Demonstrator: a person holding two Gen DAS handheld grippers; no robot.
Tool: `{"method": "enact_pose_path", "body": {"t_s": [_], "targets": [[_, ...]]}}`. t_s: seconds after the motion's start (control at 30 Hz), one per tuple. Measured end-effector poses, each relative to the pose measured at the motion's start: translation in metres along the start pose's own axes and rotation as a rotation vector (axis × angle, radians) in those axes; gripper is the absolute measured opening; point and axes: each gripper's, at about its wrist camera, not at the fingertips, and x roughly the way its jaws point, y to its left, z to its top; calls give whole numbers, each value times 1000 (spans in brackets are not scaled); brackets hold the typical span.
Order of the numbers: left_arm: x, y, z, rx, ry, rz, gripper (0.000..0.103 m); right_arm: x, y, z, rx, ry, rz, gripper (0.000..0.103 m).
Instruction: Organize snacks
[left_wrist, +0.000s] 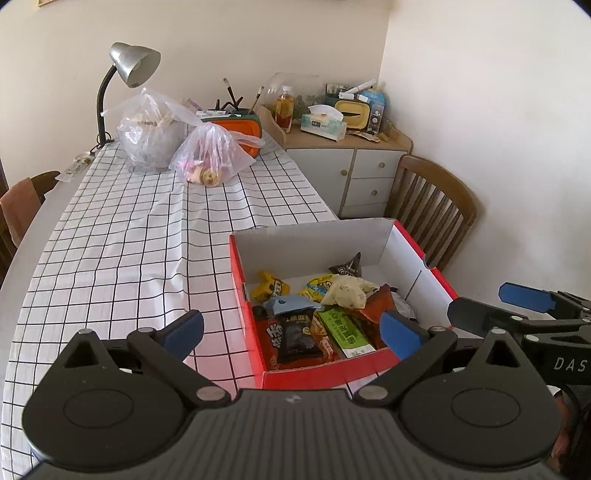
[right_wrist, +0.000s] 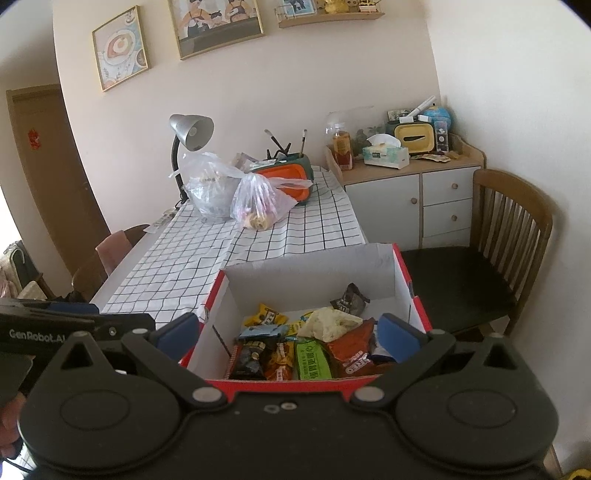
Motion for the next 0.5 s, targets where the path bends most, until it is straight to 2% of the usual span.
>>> {"method": "enact_pose_path", "body": {"t_s": [0.5], "targets": [[2,-2,-2,-1,14,-5,102,1,0,1,-2,3,6,103]]}}
